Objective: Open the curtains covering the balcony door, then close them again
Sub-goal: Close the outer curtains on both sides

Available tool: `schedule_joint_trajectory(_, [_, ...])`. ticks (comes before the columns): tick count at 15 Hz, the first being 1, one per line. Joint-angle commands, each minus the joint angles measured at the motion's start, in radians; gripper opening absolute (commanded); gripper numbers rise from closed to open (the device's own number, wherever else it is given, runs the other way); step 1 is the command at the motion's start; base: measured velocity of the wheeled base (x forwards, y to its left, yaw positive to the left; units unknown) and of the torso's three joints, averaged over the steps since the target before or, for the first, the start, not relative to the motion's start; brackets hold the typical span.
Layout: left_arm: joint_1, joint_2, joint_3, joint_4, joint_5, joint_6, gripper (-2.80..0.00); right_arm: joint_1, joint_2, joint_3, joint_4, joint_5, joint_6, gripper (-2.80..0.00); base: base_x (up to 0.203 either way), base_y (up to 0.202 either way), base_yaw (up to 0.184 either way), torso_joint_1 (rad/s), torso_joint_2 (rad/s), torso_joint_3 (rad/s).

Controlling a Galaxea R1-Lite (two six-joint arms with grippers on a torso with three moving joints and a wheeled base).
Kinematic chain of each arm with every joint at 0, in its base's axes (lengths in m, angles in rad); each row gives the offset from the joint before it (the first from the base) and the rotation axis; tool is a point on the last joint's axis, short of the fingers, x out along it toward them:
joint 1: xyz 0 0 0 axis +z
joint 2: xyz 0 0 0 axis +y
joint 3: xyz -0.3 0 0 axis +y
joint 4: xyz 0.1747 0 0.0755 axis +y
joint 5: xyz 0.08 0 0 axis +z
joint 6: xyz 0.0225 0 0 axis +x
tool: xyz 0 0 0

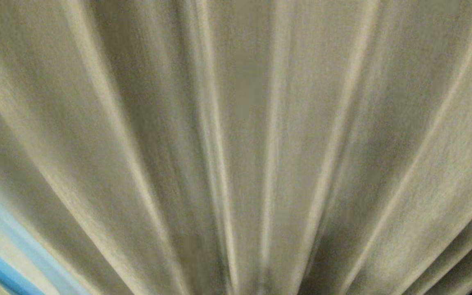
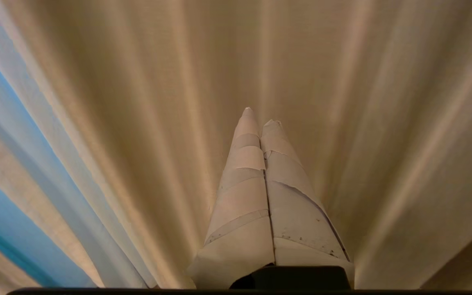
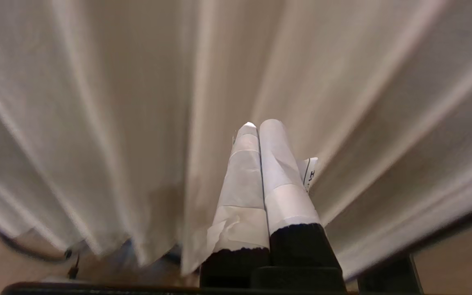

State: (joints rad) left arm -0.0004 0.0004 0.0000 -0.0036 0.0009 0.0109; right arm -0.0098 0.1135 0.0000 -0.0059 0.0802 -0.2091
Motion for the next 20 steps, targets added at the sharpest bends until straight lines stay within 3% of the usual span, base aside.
schedule_joint_trajectory(1, [-0.001, 0.0, 0.0, -0.001, 0.001, 0.0, -2.8, 0.005, -0.113, 0.0, 0.006, 0.0, 0.0, -2.8, 0.0, 0.0, 0.0, 0.0, 0.0, 0.0])
schedule_joint_trajectory(7, [0.0, 0.0, 0.0, 0.001, 0.001, 0.0, -2.8, 0.005, -0.113, 0.0, 0.012, -0.004, 0.085, -2.8, 0.0, 0.0, 0.0, 0.0, 0.0, 0.0])
schedule_joint_trajectory(20, [0.0, 0.0, 0.0, -0.001, 0.001, 0.0, -2.8, 0.005, -0.113, 0.0, 0.012, -0.005, 0.085, -2.8, 0.0, 0.0, 0.0, 0.0, 0.0, 0.0])
